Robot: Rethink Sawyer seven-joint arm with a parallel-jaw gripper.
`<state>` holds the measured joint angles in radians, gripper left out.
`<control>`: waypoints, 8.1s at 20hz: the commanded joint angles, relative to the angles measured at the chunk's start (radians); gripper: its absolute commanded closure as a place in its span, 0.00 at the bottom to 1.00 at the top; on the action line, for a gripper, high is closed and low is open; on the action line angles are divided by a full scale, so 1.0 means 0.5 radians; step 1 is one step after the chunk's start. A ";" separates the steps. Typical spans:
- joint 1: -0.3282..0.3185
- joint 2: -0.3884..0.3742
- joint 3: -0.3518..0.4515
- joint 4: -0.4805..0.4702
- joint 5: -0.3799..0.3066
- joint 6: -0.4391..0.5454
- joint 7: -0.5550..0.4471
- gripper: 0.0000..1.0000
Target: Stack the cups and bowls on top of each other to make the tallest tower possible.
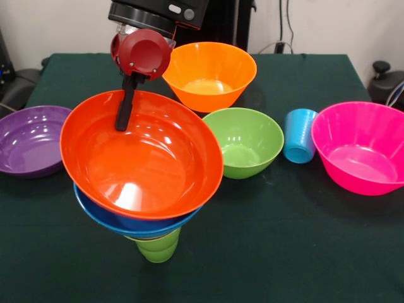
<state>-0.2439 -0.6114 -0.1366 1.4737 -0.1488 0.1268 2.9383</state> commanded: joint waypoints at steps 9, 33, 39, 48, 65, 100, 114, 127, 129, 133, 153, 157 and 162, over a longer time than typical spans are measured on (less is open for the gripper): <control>-0.054 0.096 0.169 -0.009 -0.037 0.048 -0.059 1.00; -0.081 0.086 0.205 -0.107 -0.004 0.165 -0.087 0.00; -0.115 -0.022 0.248 -0.115 0.018 0.311 -0.145 0.00; -0.138 -0.063 0.280 -0.307 0.064 0.580 -0.201 0.00; 0.085 -0.044 0.076 -0.630 0.090 1.118 0.002 0.00; 0.577 -0.216 -0.373 0.206 0.317 0.538 0.285 0.00; 0.868 -0.194 -0.509 0.698 0.444 0.035 0.461 0.00; 0.974 -0.447 -0.537 1.307 0.552 -0.324 0.389 0.00; 0.951 -0.480 -0.519 1.369 0.542 -0.367 0.367 0.00; 0.868 -0.540 -0.465 1.485 0.488 -0.461 0.326 0.00; 0.721 -0.392 -0.405 1.708 0.416 -0.914 0.263 0.00; 0.683 -0.392 -0.398 1.767 0.378 -0.985 0.268 0.00; 0.628 -0.379 -0.384 1.821 0.329 -1.080 0.279 0.00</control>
<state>0.1028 -0.8591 -0.4239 2.2839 0.0843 -0.3654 2.9401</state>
